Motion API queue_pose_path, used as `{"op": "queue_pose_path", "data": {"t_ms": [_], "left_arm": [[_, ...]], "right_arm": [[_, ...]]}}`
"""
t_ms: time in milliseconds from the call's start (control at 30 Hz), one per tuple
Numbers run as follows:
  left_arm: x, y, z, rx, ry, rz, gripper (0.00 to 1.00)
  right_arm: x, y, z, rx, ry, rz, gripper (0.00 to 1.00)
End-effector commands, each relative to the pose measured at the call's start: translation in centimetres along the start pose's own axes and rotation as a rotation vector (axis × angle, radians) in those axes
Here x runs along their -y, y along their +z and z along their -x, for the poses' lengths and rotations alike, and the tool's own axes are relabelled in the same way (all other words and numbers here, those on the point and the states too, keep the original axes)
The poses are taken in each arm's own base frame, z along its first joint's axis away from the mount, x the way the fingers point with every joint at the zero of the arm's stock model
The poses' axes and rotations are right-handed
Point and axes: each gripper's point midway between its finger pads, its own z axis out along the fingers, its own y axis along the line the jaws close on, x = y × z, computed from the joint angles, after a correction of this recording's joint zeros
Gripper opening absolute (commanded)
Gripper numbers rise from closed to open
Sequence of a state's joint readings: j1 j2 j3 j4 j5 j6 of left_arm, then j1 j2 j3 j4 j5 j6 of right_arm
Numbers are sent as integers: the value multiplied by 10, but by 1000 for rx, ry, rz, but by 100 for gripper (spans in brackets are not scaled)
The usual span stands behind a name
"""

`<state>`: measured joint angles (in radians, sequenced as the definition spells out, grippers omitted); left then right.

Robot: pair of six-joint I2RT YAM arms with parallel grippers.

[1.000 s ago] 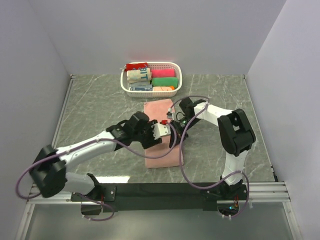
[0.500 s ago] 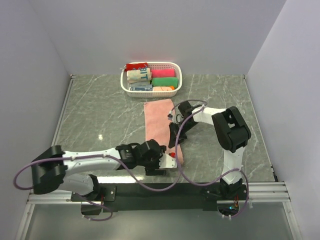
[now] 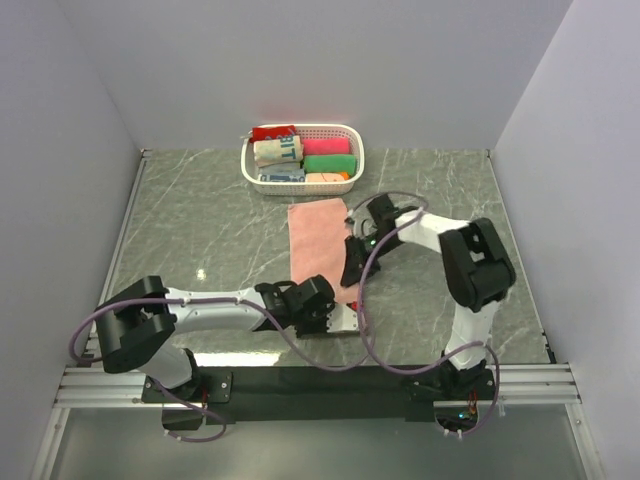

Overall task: Roll the towels
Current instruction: Roll the towel

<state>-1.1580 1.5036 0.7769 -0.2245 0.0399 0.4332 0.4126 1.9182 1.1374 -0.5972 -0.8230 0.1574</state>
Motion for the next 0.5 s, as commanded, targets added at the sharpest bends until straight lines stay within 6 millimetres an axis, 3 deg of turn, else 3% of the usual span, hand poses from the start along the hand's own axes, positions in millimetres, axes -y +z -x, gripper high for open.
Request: {"op": "queue_pose_path", "data": {"t_ms": [0, 100, 233, 367, 433, 467], "left_arm": [[31, -4, -17, -59, -65, -225, 22], [33, -9, -16, -59, -119, -334, 17], [28, -16, -5, -50, -196, -478, 13], [24, -15, -13, -90, -315, -645, 11], [17, -16, -2, -58, -354, -698, 10], [17, -14, -11, -88, -399, -734, 10]], "right_arm": [[-14, -70, 47, 270, -167, -63, 30], [-28, -133, 72, 478, -302, -130, 54], [-44, -203, 80, 688, -545, -276, 65], [-56, -253, 61, 774, -707, -458, 81], [-50, -261, 41, 731, -755, -509, 94], [-67, -266, 27, 739, -821, -464, 96]]}}
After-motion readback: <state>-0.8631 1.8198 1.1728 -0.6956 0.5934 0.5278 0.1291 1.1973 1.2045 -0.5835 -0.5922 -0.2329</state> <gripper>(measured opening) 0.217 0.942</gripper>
